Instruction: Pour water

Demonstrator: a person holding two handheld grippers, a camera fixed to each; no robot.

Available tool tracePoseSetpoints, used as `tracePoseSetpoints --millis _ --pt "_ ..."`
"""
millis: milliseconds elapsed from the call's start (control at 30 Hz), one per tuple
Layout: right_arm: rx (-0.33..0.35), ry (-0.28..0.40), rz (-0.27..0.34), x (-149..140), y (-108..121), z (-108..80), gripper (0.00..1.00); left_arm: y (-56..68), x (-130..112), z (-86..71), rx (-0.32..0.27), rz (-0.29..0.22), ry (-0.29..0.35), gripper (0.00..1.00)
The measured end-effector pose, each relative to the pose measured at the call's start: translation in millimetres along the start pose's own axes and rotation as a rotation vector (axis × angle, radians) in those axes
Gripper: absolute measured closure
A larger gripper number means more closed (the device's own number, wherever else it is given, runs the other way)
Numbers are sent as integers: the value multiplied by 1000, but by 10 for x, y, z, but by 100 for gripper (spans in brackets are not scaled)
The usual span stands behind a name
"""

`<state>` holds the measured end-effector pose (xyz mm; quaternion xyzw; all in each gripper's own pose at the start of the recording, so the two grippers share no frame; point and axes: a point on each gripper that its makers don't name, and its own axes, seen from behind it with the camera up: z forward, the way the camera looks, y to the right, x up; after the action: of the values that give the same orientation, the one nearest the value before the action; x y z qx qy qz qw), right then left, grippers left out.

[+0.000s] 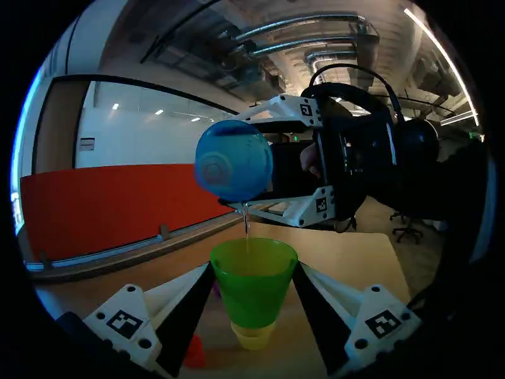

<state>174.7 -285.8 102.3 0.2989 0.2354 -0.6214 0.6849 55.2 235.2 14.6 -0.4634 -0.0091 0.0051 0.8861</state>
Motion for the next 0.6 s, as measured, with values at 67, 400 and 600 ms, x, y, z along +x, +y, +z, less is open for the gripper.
tracePoseSetpoints --millis 67,400,600 --pt "-3 1 -9 4 5 -1 12 -3 5 -1 1 1 1 14" --pt "-12 1 -59 25 7 -3 12 11 19 -1 0 1 1 14" --pt "-21 -5 -80 37 16 4 12 9 27 2 0 0 2 14"
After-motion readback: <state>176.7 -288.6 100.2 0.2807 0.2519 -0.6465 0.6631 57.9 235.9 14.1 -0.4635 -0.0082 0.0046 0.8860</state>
